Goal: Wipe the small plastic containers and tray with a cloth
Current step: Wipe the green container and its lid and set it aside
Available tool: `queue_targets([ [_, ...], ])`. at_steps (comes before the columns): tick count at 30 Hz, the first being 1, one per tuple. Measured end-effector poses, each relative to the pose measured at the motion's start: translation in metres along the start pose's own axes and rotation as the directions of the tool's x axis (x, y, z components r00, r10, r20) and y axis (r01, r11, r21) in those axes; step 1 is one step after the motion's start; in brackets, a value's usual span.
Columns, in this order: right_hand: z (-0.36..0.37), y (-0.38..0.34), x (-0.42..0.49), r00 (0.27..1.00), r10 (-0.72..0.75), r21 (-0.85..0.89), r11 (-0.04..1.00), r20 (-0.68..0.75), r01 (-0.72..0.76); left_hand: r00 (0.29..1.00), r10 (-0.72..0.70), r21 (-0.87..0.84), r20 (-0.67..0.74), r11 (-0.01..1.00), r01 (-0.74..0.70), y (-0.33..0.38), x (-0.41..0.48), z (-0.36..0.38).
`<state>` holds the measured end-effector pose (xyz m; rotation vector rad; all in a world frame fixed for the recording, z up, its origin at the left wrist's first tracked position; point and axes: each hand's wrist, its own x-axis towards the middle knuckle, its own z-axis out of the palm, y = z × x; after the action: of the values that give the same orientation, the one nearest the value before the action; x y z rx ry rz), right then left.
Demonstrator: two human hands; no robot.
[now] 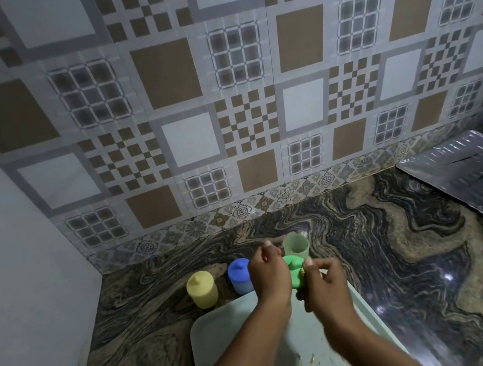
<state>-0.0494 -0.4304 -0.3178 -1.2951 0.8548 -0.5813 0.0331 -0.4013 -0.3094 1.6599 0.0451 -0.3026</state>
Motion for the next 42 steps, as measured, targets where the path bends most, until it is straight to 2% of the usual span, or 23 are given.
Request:
queue_targets([
  [2,-0.015,-0.014,0.015,0.992,0.02,-0.053,0.998,0.121,-0.013,0.979,-0.081,0.028,0.189,0.997,0.077,-0.004,0.006,-0.009],
  [3,-0.023,-0.021,0.022,0.987,0.014,-0.069,0.998,0.158,-0.004,0.967,-0.065,0.031,0.246,0.998,0.059,-0.004,0.01,-0.015],
  [5,-0.034,-0.03,0.033,0.985,-0.01,-0.072,0.997,0.17,0.023,0.941,0.108,0.005,0.321,0.993,-0.116,-0.005,0.015,-0.024],
  [7,-0.039,-0.031,0.04,0.988,-0.023,-0.078,0.996,0.152,0.036,0.84,0.297,0.051,0.455,0.933,-0.357,-0.008,0.017,-0.031],
  [9,-0.038,-0.027,0.042,0.988,-0.032,-0.085,0.995,0.15,0.045,0.731,0.372,0.147,0.573,0.83,-0.538,-0.01,0.016,-0.035],
  [12,-0.033,-0.017,0.041,0.992,-0.022,-0.075,0.997,0.127,0.032,0.697,0.457,0.209,0.552,0.734,-0.647,-0.01,0.013,-0.034],
  [14,-0.031,-0.011,0.041,0.992,-0.006,-0.071,0.997,0.126,0.015,0.698,0.478,0.182,0.533,0.741,-0.646,-0.012,0.014,-0.032],
  [17,-0.032,-0.007,0.039,0.989,0.004,-0.062,0.998,0.151,0.006,0.748,0.414,0.192,0.518,0.796,-0.574,-0.017,0.017,-0.031],
  [20,-0.032,-0.008,0.036,0.989,-0.022,-0.057,0.998,0.145,0.031,0.75,0.431,0.237,0.502,0.765,-0.598,-0.02,0.013,-0.028],
  [22,-0.031,-0.009,0.036,0.996,-0.023,-0.01,1.0,0.082,0.024,0.747,0.467,0.223,0.473,0.757,-0.615,-0.022,0.009,-0.025],
  [25,-0.035,-0.012,0.043,0.993,0.103,0.082,0.992,-0.054,-0.098,0.774,0.468,0.24,0.427,0.766,-0.596,-0.026,0.013,-0.024],
  [27,-0.046,-0.014,0.048,0.969,0.238,0.168,0.96,-0.064,-0.224,0.792,0.457,0.276,0.406,0.765,-0.582,-0.027,0.019,-0.028],
  [29,-0.056,-0.02,0.047,0.921,0.387,0.301,0.874,0.049,-0.383,0.814,0.442,0.292,0.376,0.778,-0.557,-0.028,0.026,-0.033],
  [31,-0.06,-0.024,0.046,0.873,0.451,0.378,0.787,0.187,-0.488,0.826,0.435,0.321,0.359,0.773,-0.547,-0.029,0.032,-0.034],
  [34,-0.061,-0.023,0.048,0.853,0.431,0.329,0.792,0.294,-0.514,0.821,0.444,0.343,0.358,0.755,-0.558,-0.028,0.043,-0.029],
  [37,-0.061,-0.024,0.051,0.843,0.424,0.244,0.825,0.331,-0.51,0.803,0.477,0.463,0.357,0.656,-0.596,-0.023,0.056,-0.021],
  [42,-0.057,-0.021,0.068,0.907,0.383,0.122,0.905,0.175,-0.406,0.798,0.504,0.561,0.332,0.574,-0.596,-0.013,0.076,-0.003],
])
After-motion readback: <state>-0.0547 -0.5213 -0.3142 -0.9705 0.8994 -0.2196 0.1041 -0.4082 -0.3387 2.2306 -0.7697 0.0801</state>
